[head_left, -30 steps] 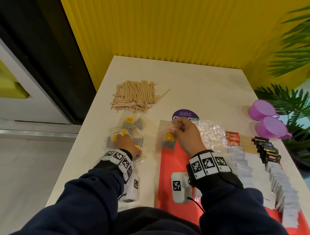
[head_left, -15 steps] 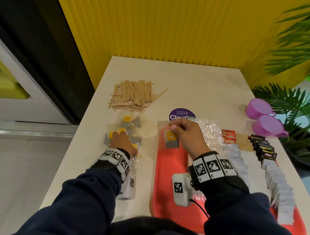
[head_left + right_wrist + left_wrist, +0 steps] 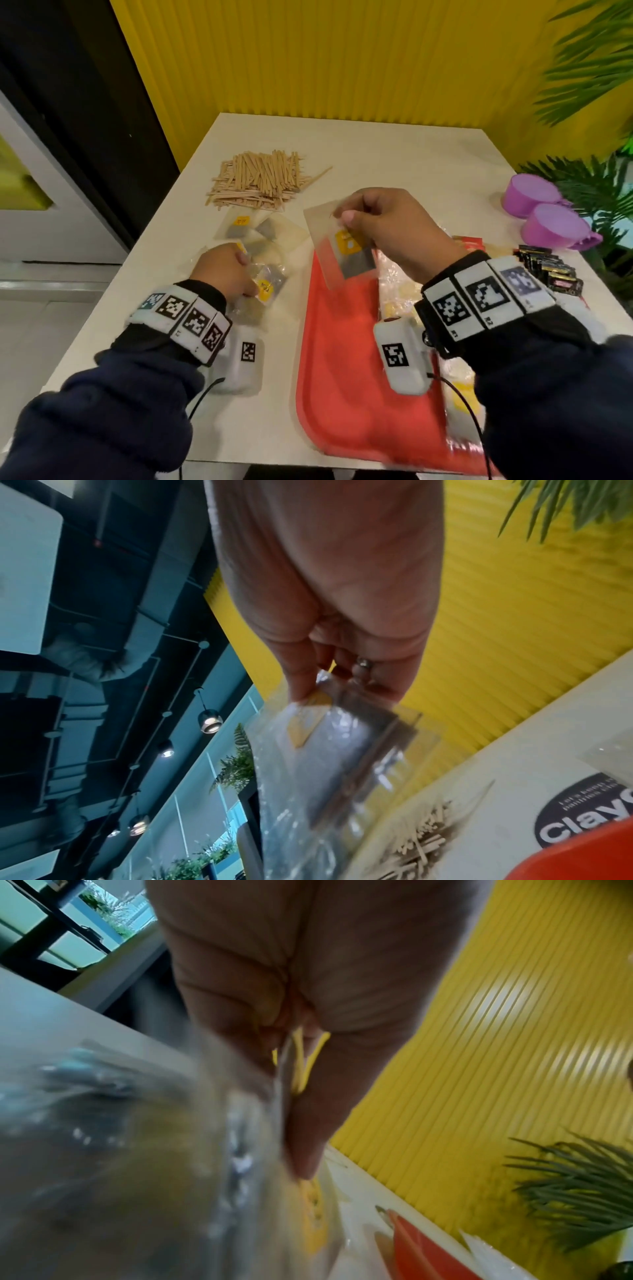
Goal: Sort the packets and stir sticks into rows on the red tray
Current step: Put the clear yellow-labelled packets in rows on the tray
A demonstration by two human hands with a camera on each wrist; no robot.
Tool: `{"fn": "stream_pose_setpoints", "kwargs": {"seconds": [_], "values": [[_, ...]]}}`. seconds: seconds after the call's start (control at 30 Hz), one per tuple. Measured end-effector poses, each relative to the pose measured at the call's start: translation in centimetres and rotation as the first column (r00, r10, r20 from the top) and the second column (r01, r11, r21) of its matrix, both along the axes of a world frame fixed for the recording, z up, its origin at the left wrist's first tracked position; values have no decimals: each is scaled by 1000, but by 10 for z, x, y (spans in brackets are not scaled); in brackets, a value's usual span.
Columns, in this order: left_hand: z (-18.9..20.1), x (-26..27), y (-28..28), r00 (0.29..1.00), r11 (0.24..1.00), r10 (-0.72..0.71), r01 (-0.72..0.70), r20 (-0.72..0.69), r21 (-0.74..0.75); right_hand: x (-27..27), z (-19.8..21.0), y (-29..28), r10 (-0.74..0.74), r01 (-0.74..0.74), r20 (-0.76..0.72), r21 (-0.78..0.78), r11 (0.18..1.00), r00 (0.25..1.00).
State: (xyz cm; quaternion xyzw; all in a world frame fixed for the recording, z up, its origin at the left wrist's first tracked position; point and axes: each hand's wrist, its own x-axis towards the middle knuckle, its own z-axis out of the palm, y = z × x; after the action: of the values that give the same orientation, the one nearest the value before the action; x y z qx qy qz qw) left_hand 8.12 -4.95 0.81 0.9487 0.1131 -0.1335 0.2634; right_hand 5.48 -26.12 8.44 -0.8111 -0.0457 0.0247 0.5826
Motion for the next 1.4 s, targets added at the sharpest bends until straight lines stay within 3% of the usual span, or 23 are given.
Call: {"fn": "stream_pose_setpoints", "kwargs": {"seconds": [0.23, 0.43, 0.53, 0.6, 0.7, 0.77, 0.83, 1.0, 1.13, 1.2, 1.27, 1.4], "values": [[10, -13, 4, 984, 967, 17, 29, 180, -251, -19, 10, 8, 40, -30, 115, -87, 996, 993], [23, -38, 5, 931, 898, -19, 176, 364, -404, -45, 6, 13, 40, -22, 152, -119, 993, 988], [34, -51, 4, 903, 856, -33, 246, 427, -454, -57, 2, 17, 75, -34, 155, -250, 968, 985], [43, -59, 1, 885, 820, -73, 316, 460, -477, -63, 1, 21, 129, -39, 198, -404, 914, 972], [52, -71, -10, 857, 774, -181, 427, 482, -468, -72, 1, 29, 257, -39, 244, -651, 758, 935], [57, -77, -18, 834, 753, -242, 483, 495, -447, -77, 0, 31, 306, -21, 250, -743, 669, 918], [60, -81, -26, 809, 744, -269, 519, 523, -420, -81, -2, 30, 298, -2, 250, -764, 645, 921], [60, -87, -36, 784, 696, -260, 556, 564, -453, -90, -6, 16, 171, 18, 246, -617, 787, 954], [59, -93, -41, 822, 566, -295, 561, 488, -604, -100, -11, -2, 47, 41, 261, -323, 946, 964], [55, -96, -43, 841, 536, -342, 542, 420, -648, -105, -15, -8, 10, 44, 260, -203, 978, 966], [51, -96, -46, 850, 557, -367, 526, 378, -643, -109, -22, -11, -29, 55, 255, -98, 994, 966], [46, -97, -51, 855, 547, -364, 517, 370, -658, -109, -37, -13, -172, 146, 272, 114, 983, 947]]}}
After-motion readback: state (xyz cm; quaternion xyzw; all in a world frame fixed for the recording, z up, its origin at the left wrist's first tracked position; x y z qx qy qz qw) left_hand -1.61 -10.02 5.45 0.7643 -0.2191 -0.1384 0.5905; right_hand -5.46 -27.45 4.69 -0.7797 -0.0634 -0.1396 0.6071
